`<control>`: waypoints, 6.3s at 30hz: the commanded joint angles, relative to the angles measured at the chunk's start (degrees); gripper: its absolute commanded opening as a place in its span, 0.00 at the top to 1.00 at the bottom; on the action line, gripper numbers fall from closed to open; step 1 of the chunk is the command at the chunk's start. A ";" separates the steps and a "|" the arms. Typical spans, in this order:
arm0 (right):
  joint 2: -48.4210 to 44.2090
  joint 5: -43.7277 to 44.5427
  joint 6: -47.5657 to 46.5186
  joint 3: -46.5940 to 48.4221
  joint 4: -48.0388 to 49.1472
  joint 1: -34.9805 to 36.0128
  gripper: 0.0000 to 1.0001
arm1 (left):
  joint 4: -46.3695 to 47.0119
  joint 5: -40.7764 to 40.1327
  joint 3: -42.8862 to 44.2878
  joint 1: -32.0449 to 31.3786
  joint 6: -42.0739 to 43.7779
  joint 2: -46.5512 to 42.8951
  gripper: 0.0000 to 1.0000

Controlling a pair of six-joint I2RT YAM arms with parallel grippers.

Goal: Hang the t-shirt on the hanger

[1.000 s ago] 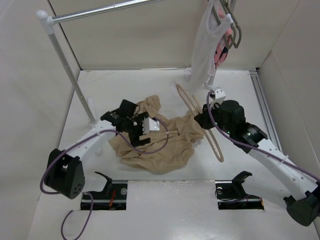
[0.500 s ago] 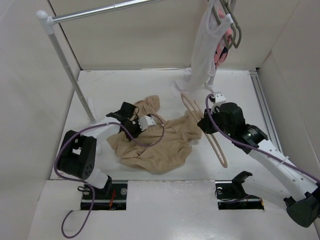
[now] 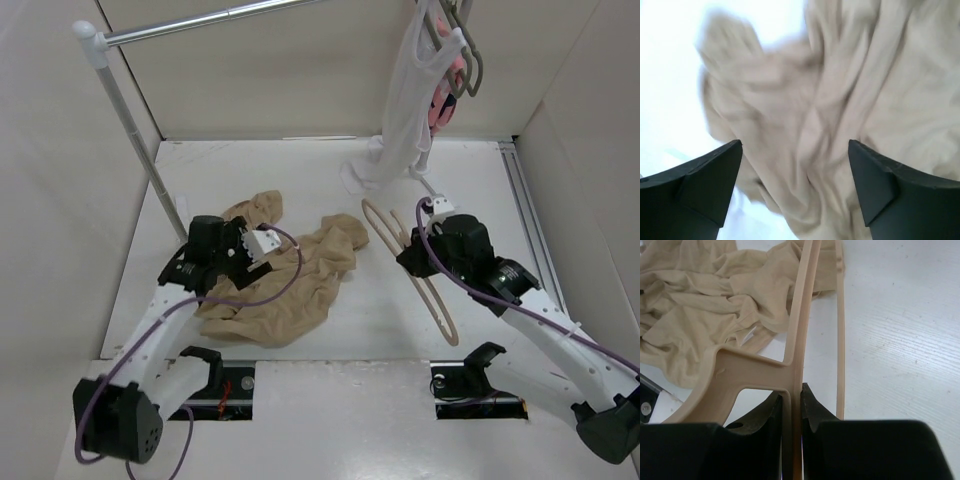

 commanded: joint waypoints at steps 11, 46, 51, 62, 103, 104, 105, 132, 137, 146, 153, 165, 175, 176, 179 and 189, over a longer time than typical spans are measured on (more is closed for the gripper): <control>-7.54 0.22 3.51 -4.99 5.12 0.78 1.00 | 18.21 7.63 6.62 -25.86 -17.13 12.44 0.67; -7.10 -3.29 -4.64 -1.40 0.39 0.78 1.00 | 7.63 1.81 21.78 -27.54 -29.27 28.36 1.00; -11.32 -10.48 -8.88 3.71 -6.64 0.78 1.00 | 2.86 2.96 27.35 -27.54 -29.80 27.12 1.00; -16.51 -30.81 -7.39 0.37 -13.58 1.31 1.00 | 1.54 4.19 34.99 -25.43 -31.03 31.60 1.00; 0.20 5.64 11.95 4.33 19.28 1.83 1.00 | -1.97 17.28 53.28 -22.18 -44.39 25.99 1.00; -0.59 6.88 12.47 5.03 18.58 1.83 1.00 | -1.97 17.28 53.28 -22.18 -44.91 25.28 1.00; -2.25 8.12 12.48 5.03 18.58 1.83 1.00 | -1.97 17.28 52.59 -21.66 -44.91 24.58 1.00; -4.56 -15.77 -16.00 16.20 10.41 1.22 1.00 | 13.47 13.02 41.69 -29.65 -22.33 1.55 0.30; -6.31 -21.13 -17.84 15.05 6.54 0.69 1.00 | 13.77 -6.16 42.20 -28.17 -20.83 5.31 0.24; -8.68 -25.88 -19.08 16.19 0.21 0.69 1.00 | 10.43 -0.30 39.13 -18.75 -25.67 12.70 0.21; -9.30 -24.74 -19.08 15.06 -0.33 0.69 1.00 | 6.46 19.20 37.73 -15.85 -27.25 12.71 0.35; -9.21 -24.66 -18.55 14.52 -1.55 0.69 1.00 | 11.47 21.15 34.39 -6.38 -31.92 12.71 1.00; -10.80 -25.26 -18.55 16.37 -2.96 0.69 1.00 | 7.34 14.12 30.70 2.25 -23.74 14.65 1.00; -10.19 -25.27 -18.55 17.15 -2.96 0.69 1.00 | 9.00 14.12 28.95 2.25 -23.73 13.07 1.00; -8.52 -26.58 -19.07 18.47 -2.44 0.69 1.00 | 9.01 12.19 27.62 2.25 -20.49 12.44 1.00; -5.17 -28.87 -19.69 17.96 0.38 0.69 1.00 | 5.58 27.39 28.85 2.87 -4.93 2.26 0.13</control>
